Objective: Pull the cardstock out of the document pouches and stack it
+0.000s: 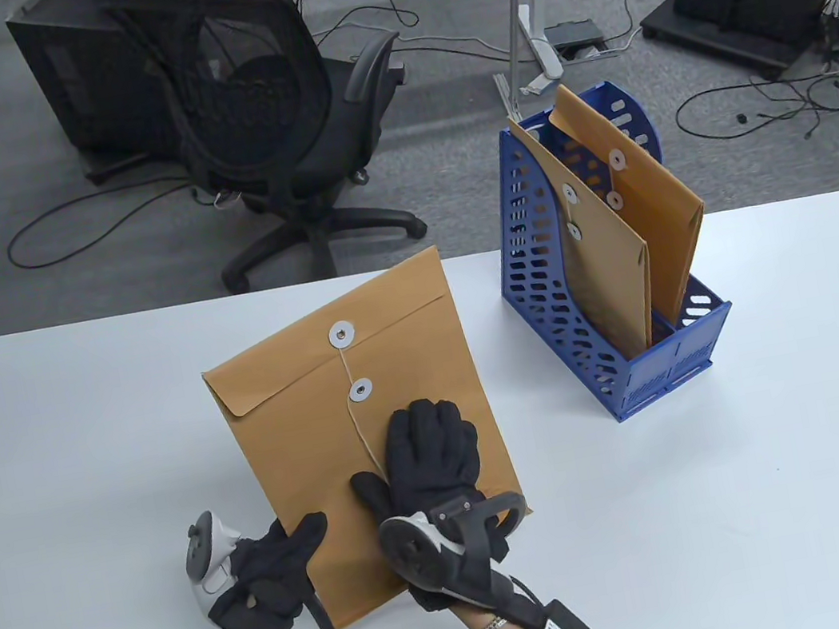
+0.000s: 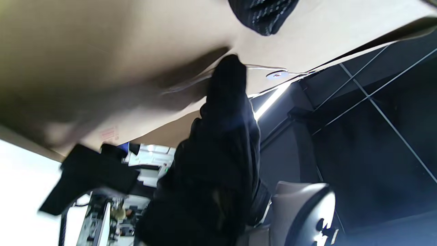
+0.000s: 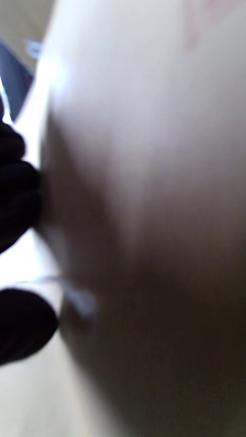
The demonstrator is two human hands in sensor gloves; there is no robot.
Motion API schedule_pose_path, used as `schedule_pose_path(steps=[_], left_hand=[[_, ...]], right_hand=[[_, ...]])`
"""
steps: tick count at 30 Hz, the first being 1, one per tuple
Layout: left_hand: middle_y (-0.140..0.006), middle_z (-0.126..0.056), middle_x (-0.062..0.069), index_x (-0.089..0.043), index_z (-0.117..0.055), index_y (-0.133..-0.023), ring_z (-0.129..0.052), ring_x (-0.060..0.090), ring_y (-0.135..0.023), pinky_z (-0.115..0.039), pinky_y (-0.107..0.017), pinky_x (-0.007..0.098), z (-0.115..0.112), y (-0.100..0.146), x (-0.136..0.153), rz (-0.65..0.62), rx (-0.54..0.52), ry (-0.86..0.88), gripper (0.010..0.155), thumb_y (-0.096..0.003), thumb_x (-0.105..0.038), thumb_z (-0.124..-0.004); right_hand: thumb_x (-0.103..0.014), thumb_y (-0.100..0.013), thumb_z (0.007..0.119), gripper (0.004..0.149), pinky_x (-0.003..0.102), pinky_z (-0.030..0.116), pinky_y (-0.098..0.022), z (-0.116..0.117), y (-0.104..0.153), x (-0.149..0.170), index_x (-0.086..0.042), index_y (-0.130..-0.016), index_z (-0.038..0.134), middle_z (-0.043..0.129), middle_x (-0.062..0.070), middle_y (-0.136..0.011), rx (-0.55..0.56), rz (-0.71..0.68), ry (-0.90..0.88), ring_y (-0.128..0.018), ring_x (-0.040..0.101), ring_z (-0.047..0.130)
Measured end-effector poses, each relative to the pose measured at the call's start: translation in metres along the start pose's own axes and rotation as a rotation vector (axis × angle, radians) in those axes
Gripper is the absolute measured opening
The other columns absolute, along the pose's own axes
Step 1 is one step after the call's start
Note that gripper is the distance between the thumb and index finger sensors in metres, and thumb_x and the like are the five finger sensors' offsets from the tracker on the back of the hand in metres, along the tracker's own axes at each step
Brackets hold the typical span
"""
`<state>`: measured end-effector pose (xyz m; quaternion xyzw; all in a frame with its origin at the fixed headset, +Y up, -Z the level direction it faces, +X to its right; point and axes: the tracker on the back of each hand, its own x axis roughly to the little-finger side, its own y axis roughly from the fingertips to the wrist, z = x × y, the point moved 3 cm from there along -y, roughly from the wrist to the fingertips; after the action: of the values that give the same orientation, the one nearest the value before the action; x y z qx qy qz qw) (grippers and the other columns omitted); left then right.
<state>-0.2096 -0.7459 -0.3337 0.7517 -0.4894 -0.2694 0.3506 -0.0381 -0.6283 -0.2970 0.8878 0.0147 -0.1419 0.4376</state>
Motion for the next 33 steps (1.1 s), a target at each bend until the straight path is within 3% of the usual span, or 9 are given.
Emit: schedule_pose_path(steps=[3, 5, 13, 18, 22, 25, 28, 30, 33], left_hand=[[-0.112, -0.071, 0.007, -0.046, -0.052, -0.105, -0.082, 0.029, -0.096, -0.079, -0.062, 0.044, -0.007, -0.004, 0.006, 0.029, 0.034, -0.015, 0.052, -0.0559, -0.038, -0.067], [-0.112, -0.07, 0.006, -0.046, -0.051, -0.105, -0.082, 0.028, -0.097, -0.078, -0.062, 0.044, -0.009, -0.004, 0.006, 0.028, 0.046, -0.025, 0.052, -0.0561, -0.038, -0.066], [-0.111, -0.073, 0.006, -0.046, -0.054, -0.105, -0.081, 0.029, -0.097, -0.074, -0.064, 0.047, -0.009, -0.004, 0.002, 0.052, 0.021, -0.115, 0.052, -0.0557, -0.038, -0.068], [-0.11, -0.076, 0.007, -0.044, -0.057, -0.105, -0.083, 0.029, -0.095, -0.075, -0.063, 0.047, -0.012, -0.005, 0.003, 0.075, 0.042, -0.155, 0.052, -0.0551, -0.038, -0.069], [-0.109, -0.078, 0.006, -0.044, -0.057, -0.105, -0.085, 0.028, -0.094, -0.077, -0.062, 0.046, -0.013, -0.004, 0.0, 0.08, 0.078, -0.18, 0.052, -0.055, -0.039, -0.069], [-0.108, -0.079, 0.005, -0.044, -0.057, -0.105, -0.086, 0.027, -0.094, -0.077, -0.062, 0.045, -0.011, -0.004, 0.0, 0.053, 0.062, -0.105, 0.052, -0.055, -0.04, -0.068], [-0.109, -0.078, 0.005, -0.044, -0.056, -0.105, -0.086, 0.027, -0.094, -0.077, -0.062, 0.045, -0.009, -0.003, 0.0, 0.028, 0.052, -0.044, 0.052, -0.0553, -0.04, -0.068], [-0.109, -0.078, 0.005, -0.045, -0.055, -0.106, -0.086, 0.027, -0.094, -0.077, -0.062, 0.045, -0.007, -0.002, -0.001, 0.003, 0.022, 0.009, 0.052, -0.0555, -0.04, -0.067], [-0.11, -0.075, 0.006, -0.045, -0.052, -0.106, -0.083, 0.028, -0.096, -0.075, -0.064, 0.045, -0.005, 0.0, -0.002, -0.023, -0.034, 0.036, 0.052, -0.056, -0.041, -0.066]], right_hand=[[-0.032, -0.052, 0.075, 0.044, 0.061, 0.065, -0.057, -0.005, 0.0, -0.009, 0.004, -0.076, 0.081, 0.081, 0.024, -0.082, 0.081, -0.053, 0.171, -0.077, 0.049, 0.075], [-0.03, -0.051, 0.077, 0.038, 0.058, 0.069, -0.055, -0.008, 0.0, -0.01, 0.001, -0.072, 0.084, 0.085, 0.02, -0.076, 0.128, -0.078, 0.224, -0.073, 0.044, 0.08], [-0.037, -0.053, 0.072, 0.039, 0.05, 0.073, -0.053, -0.043, -0.008, 0.016, -0.005, -0.073, 0.084, 0.084, 0.014, -0.074, 0.211, -0.016, 0.044, -0.069, 0.037, 0.081], [-0.036, -0.055, 0.069, 0.039, 0.048, 0.073, -0.055, -0.075, -0.007, 0.04, -0.007, -0.076, 0.083, 0.082, 0.013, -0.077, 0.367, 0.044, 0.043, -0.071, 0.035, 0.08], [-0.035, -0.055, 0.07, 0.038, 0.048, 0.073, -0.055, -0.085, -0.011, 0.075, -0.007, -0.076, 0.084, 0.083, 0.013, -0.076, 0.408, 0.15, 0.078, -0.071, 0.036, 0.081], [-0.034, -0.053, 0.072, 0.038, 0.05, 0.072, -0.053, -0.08, -0.013, 0.099, -0.005, -0.073, 0.086, 0.084, 0.015, -0.074, 0.366, 0.216, 0.059, -0.07, 0.037, 0.081], [-0.032, -0.051, 0.074, 0.037, 0.052, 0.071, -0.052, -0.065, -0.015, 0.098, -0.003, -0.07, 0.088, 0.085, 0.017, -0.073, 0.262, 0.203, 0.017, -0.069, 0.04, 0.081], [-0.029, -0.05, 0.076, 0.037, 0.055, 0.07, -0.052, -0.051, -0.018, 0.087, 0.0, -0.069, 0.09, 0.087, 0.019, -0.072, 0.156, 0.145, 0.039, -0.068, 0.043, 0.081], [-0.031, -0.051, 0.076, 0.037, 0.054, 0.071, -0.054, -0.026, -0.018, 0.061, -0.003, -0.071, 0.09, 0.087, 0.017, -0.075, -0.115, 0.073, 0.033, -0.071, 0.041, 0.081]])
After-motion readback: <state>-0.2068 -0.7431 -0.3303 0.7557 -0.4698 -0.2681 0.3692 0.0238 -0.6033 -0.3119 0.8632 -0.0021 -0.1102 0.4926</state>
